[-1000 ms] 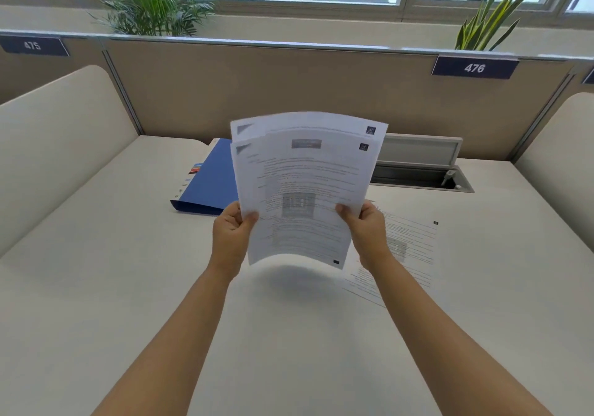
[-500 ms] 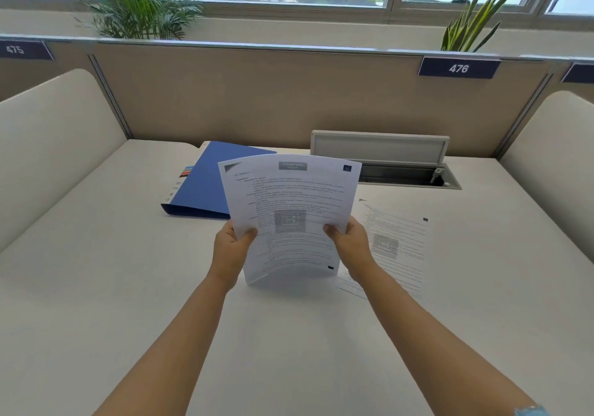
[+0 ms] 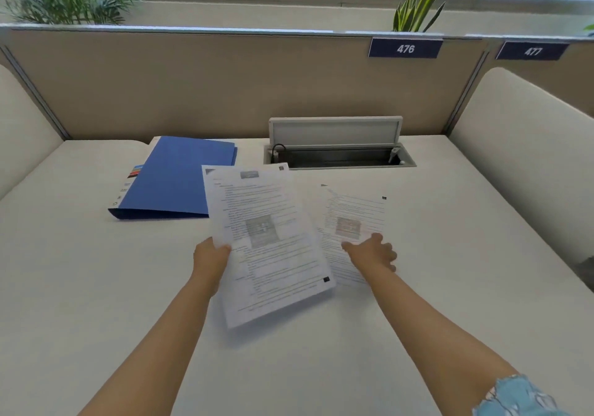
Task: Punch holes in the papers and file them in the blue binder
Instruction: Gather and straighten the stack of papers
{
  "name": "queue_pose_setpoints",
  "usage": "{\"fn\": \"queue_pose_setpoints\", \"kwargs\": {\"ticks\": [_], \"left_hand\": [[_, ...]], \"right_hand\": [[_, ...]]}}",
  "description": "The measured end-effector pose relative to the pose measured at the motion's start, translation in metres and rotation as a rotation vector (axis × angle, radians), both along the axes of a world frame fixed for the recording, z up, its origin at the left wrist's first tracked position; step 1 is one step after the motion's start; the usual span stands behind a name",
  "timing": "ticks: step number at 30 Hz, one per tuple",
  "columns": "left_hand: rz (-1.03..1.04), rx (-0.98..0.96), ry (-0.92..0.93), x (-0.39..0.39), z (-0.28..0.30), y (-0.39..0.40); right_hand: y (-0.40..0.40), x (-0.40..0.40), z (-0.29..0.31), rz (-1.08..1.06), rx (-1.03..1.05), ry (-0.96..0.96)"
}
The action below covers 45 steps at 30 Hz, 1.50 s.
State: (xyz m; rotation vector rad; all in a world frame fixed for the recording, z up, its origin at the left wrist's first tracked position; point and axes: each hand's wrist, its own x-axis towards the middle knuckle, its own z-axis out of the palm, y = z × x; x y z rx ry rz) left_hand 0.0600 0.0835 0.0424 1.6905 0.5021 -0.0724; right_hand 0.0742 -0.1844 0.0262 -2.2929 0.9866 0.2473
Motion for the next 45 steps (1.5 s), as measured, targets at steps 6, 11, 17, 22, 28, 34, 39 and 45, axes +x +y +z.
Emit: {"fn": "queue_pose_setpoints", "kwargs": {"ticks": [6,11,17,22,28,34,39,45], "left_hand": [[-0.044,-0.059,0.146,-0.014,-0.015,-0.027],[-0.054,-0.030,0.144,-0.014,-0.017,-0.039],[-0.067,-0.009,0.162,-0.017,-0.022,-0.044],[-0.089,0.008,0.182,-0.017,-0.026,-0.041],[-0.098,0.010,0.212,-0.014,-0.025,-0.040],[-0.091,-0.049,0.249,-0.016,-0.018,-0.044],[-0.030,-0.151,0.314,-0.015,-0.019,-0.042],[0.075,-0.414,0.322,-0.016,-0.028,-0.034]], "right_hand": [[-0.018,-0.014,-0.019,0.009,-0.100,0.173],[-0.019,-0.013,-0.018,0.017,-0.092,0.145],[-0.022,-0.011,-0.018,0.006,-0.054,0.121],[-0.023,-0.009,-0.019,-0.042,-0.169,0.090],[-0.044,-0.005,-0.016,-0.119,0.051,-0.183],[-0.041,0.013,0.047,0.049,-0.277,-0.386],[-0.010,0.013,0.113,0.311,-0.494,-0.592],[0.020,0.005,0.145,0.524,-0.415,-0.591]]}}
